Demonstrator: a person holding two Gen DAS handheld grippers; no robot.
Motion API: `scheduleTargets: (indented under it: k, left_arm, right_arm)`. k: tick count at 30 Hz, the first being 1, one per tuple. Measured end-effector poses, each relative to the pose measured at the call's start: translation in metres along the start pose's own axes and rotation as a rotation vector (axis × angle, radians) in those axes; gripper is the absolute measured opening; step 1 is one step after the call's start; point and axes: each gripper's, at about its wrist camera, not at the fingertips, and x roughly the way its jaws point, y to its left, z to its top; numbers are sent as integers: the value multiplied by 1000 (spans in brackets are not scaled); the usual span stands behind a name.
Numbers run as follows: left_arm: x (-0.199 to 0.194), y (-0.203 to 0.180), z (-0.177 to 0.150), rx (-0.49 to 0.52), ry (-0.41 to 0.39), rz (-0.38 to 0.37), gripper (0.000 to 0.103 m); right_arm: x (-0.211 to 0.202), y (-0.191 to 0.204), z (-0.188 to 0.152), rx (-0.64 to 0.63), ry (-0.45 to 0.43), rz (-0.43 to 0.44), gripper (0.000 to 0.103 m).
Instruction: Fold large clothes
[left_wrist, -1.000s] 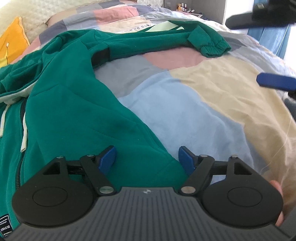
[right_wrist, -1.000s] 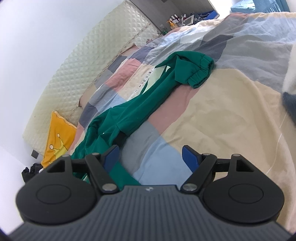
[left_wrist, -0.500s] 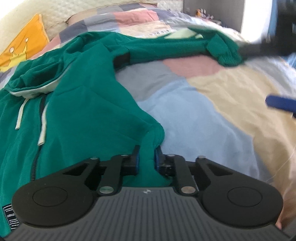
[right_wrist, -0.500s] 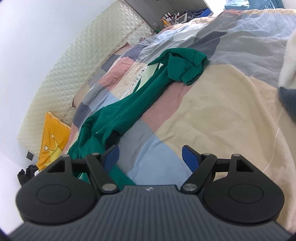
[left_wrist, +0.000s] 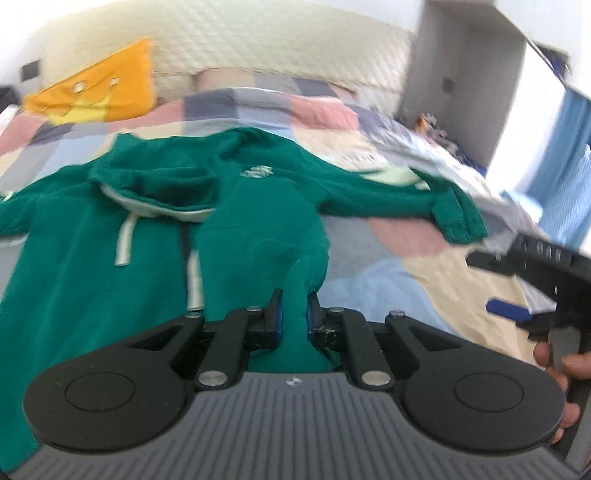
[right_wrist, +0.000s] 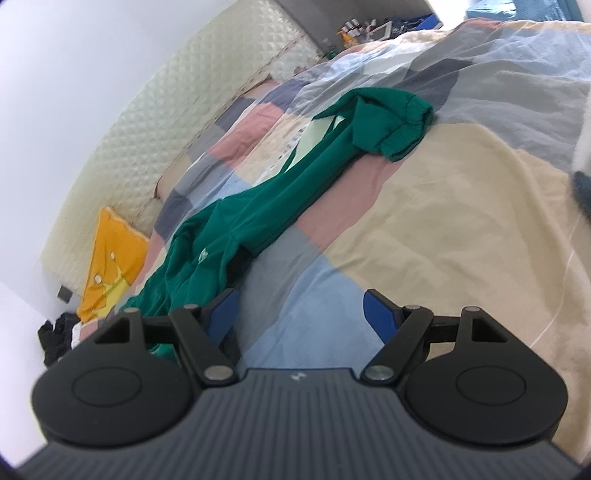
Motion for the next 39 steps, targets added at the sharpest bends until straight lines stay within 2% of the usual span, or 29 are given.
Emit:
scheduleTargets:
  k: [4, 8, 12, 23, 26, 33, 36, 38, 39]
  left_arm:
    - [-11, 45, -4, -146, -4, 13, 13]
    - [-8, 84, -21, -281, 21, 30, 13]
    - [-2, 101, -31, -372, 42, 15, 13]
    - [1, 112, -38, -447, 48, -32, 13]
    - [2, 113, -38, -459, 49, -39, 13]
    - [-1, 113, -39, -468, 50, -61, 14]
    - [0, 113, -41, -474, 58, -78, 14]
    - [2, 112, -41, -474, 66, -87, 14]
    - [2, 111, -42, -472, 68, -93, 14]
  right_arm:
    - [11, 6, -7, -15, 89, 49, 77]
    - [22, 11, -18, -9, 199, 109, 77]
    - [31, 19, -29, -10, 294, 161, 77]
    - [52, 49, -82, 53, 528, 358, 77]
    - [58, 55, -100, 61, 585, 351, 77]
    - [62, 71, -116, -17, 603, 315, 76]
    - [59, 71, -118, -79, 595, 304, 59]
    - [56, 73, -119, -111, 576, 299, 43]
    - [53, 74, -117, -123, 560, 297, 42]
